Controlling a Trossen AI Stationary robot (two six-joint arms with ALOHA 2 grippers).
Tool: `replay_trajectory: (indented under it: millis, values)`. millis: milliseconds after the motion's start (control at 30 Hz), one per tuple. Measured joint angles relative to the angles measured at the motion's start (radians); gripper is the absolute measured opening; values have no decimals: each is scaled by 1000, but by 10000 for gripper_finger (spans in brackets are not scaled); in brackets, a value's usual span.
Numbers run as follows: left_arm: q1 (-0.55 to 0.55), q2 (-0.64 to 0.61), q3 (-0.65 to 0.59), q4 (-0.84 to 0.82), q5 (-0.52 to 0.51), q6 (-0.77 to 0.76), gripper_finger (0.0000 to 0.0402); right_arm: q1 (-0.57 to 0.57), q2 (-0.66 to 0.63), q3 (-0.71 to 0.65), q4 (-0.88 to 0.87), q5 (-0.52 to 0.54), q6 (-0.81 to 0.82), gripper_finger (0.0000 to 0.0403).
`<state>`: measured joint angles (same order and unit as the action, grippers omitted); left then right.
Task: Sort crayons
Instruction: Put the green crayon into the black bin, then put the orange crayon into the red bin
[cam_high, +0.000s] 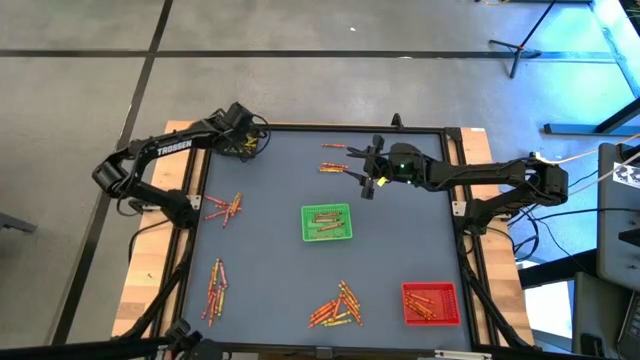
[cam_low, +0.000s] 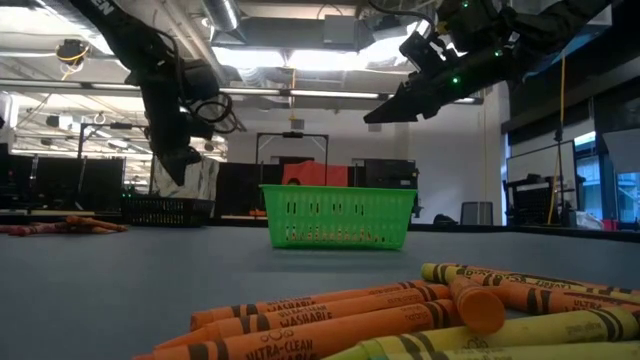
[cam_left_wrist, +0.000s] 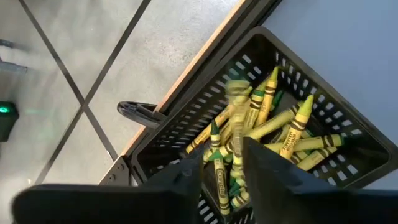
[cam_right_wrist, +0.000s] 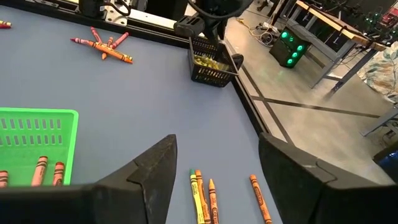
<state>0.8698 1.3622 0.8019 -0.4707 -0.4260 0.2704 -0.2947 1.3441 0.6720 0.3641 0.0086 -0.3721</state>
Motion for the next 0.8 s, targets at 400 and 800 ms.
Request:
replay_trajectory:
  millis: [400,800]
  values:
    - [-125,-133,19,233,328,-4,121,0,0,0,-1,0,0,222]
    - [-263,-98,-185,925,582,-80,121,0,0,0,-26,45,1,222]
